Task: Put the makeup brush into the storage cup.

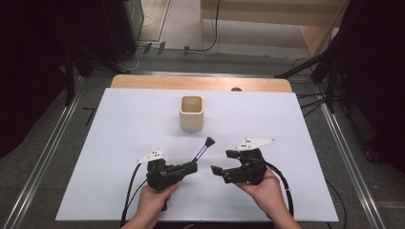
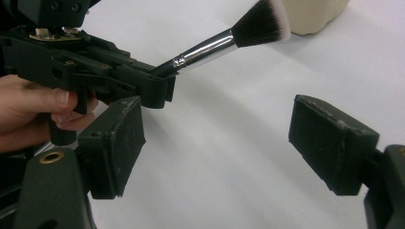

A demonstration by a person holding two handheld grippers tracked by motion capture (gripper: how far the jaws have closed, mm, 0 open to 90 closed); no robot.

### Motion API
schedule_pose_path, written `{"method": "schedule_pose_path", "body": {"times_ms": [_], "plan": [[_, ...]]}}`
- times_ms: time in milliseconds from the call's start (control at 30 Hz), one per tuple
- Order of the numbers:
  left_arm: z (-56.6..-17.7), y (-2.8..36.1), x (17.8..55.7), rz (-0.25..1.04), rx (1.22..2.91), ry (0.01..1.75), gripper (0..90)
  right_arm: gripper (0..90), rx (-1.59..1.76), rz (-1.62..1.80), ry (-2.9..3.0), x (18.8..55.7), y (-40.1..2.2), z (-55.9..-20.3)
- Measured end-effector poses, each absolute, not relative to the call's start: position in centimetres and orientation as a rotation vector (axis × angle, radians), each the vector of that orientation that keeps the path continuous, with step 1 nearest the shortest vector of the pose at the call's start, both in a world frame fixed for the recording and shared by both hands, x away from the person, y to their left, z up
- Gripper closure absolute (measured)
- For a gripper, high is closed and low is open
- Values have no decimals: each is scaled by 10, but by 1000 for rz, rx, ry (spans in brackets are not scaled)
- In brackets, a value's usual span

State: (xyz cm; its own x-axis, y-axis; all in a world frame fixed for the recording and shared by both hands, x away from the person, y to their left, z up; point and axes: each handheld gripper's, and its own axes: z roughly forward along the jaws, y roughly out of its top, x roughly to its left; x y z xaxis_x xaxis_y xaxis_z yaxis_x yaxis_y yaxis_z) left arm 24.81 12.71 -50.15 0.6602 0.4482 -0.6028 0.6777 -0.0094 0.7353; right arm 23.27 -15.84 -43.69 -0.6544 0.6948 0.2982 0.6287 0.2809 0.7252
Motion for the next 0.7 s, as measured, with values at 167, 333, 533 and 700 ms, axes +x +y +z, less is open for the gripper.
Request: {"method": "schedule_pose_path", "body": {"times_ms": [167, 333, 533, 700], "plan": [[-500, 125, 246, -219, 1609, 925, 790, 208, 1303, 1362, 2419, 232, -157, -437], [-502, 124, 248, -228, 1603, 927, 790, 208, 1349, 1410, 2382, 231, -157, -437], [-503, 124, 252, -239, 1569, 928, 790, 209, 1410, 1480, 2327, 230, -155, -437], [-502, 125, 253, -225, 1561, 923, 790, 209, 1380, 1448, 2342, 231, -146, -437]]}}
